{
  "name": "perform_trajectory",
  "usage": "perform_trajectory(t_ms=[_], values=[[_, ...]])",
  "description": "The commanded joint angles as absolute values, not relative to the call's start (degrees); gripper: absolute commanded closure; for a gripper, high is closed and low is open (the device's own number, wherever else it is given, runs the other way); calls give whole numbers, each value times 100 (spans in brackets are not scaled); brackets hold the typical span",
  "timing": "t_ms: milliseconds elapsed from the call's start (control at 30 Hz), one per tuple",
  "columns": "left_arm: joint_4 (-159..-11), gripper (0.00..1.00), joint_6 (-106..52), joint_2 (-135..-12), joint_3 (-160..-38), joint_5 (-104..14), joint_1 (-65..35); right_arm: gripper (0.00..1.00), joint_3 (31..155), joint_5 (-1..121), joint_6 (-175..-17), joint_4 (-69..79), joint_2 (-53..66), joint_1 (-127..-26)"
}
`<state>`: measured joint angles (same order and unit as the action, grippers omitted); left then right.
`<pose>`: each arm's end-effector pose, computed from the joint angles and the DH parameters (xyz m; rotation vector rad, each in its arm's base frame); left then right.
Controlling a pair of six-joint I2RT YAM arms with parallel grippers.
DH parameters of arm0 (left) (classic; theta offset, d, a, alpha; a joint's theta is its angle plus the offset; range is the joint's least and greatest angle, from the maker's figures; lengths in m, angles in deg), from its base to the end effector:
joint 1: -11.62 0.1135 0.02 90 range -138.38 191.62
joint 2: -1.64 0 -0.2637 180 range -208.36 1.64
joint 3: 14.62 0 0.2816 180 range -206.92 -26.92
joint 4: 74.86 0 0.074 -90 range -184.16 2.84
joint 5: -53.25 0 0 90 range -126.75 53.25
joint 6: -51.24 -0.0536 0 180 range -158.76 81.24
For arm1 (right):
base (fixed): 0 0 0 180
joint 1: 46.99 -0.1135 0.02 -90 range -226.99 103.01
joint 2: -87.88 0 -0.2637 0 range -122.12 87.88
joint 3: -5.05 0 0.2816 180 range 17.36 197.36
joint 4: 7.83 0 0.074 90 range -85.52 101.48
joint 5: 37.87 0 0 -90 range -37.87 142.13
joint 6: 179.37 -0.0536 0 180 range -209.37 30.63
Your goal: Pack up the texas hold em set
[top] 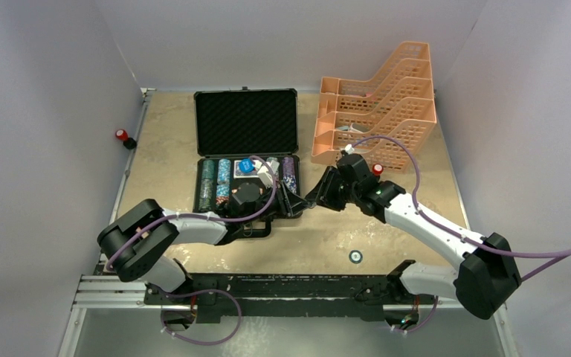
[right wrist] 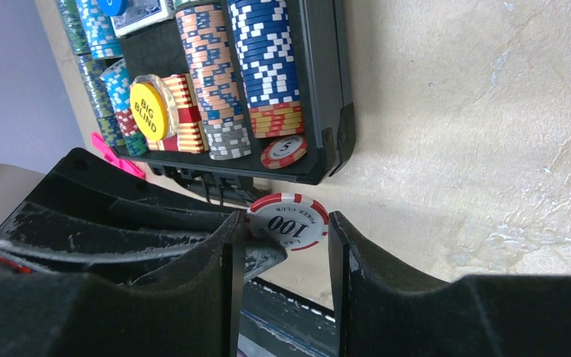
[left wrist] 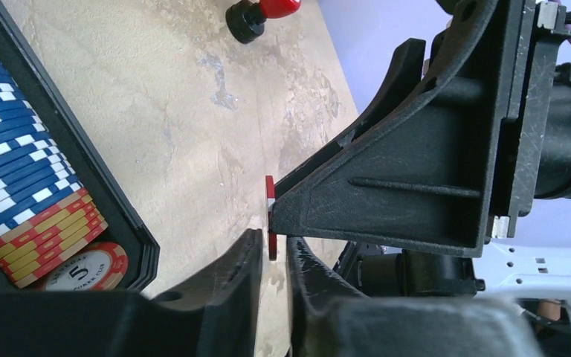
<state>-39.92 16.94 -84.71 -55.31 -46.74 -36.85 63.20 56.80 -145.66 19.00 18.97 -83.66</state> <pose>0.2083 -0.2492 0.1517 0.0184 2.0042 -1.4139 0.2402 0.1843 0.2292 0.3625 2.3800 0.9266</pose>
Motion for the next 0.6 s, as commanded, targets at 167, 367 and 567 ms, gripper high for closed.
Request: perform_trajectory(t_ms=[167,367,567], values=[[-4654,100,1852,-8203,-5813,-3867,-3690,28,6720,5423,-14642,2264,1713,-8341],[-8719,100,2530,-7236,-6716,-1143,-3612,3,7378,3944,-14983,2991,1749,-8286],[-12347,100,4281,-6964,-8102,1075,-3437,4,7337,4032,-14850,2833,1557,-8266]])
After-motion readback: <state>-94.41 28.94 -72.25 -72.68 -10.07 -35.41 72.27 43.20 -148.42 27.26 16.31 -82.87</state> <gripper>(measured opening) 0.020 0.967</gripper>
